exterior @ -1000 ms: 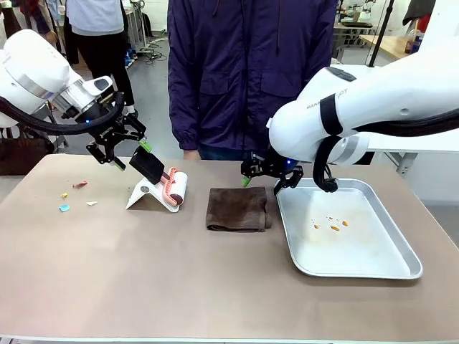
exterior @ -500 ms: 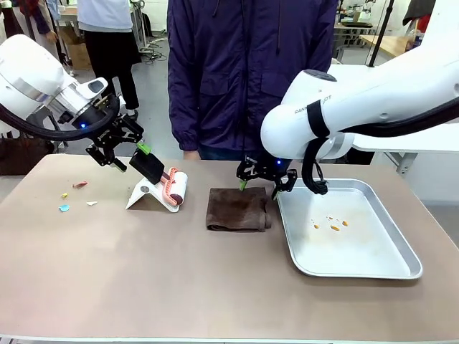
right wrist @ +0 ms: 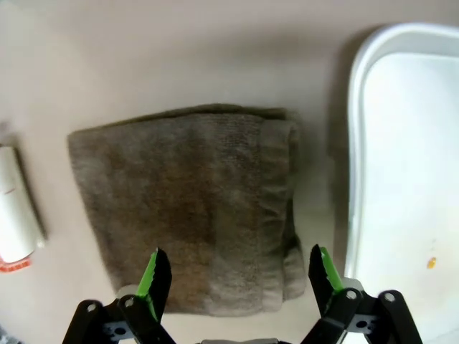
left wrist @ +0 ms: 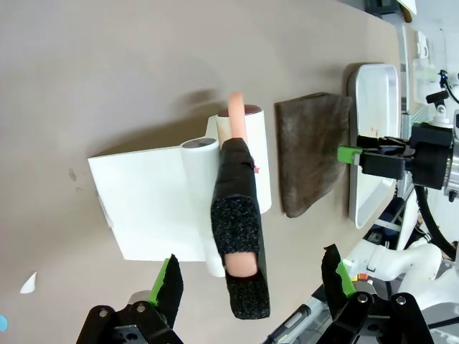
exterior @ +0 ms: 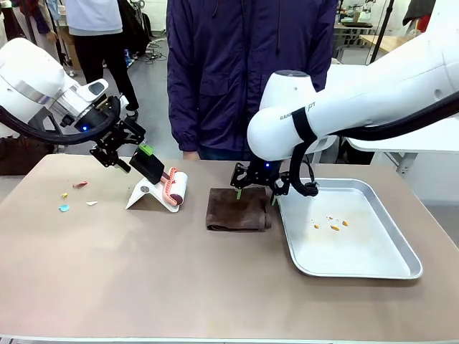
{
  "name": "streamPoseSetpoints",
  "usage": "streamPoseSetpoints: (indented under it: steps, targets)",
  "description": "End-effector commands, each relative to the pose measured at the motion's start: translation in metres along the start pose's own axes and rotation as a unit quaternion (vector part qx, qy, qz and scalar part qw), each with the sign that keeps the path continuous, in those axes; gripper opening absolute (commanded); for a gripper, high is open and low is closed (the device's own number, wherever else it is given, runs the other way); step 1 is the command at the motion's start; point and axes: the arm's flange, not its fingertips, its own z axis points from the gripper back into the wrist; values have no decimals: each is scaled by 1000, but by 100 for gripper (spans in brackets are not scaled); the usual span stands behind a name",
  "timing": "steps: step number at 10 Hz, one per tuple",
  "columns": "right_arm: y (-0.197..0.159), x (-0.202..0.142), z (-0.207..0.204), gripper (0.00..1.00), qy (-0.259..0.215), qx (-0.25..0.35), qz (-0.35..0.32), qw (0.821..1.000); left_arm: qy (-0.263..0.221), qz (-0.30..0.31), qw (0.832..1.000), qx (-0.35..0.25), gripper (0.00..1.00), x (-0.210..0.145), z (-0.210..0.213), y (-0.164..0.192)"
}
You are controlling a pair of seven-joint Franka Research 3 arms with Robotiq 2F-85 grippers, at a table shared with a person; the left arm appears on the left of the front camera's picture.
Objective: Clean the surface of the table.
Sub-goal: Hold the Lint Roller with your left hand and the towel with your right hand.
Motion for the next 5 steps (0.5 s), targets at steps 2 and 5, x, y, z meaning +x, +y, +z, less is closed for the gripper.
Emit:
streamPoseSetpoints:
  steps: [2, 5]
  targets:
    - [20, 0, -14, 100, -25, -48, -2, 999, -10, -24, 1000, -12, 100, -5, -5, 0]
    - [21, -1, -20, 100, -42, -52, 0, 998, -11, -29, 999, -11, 100, -7, -5, 3]
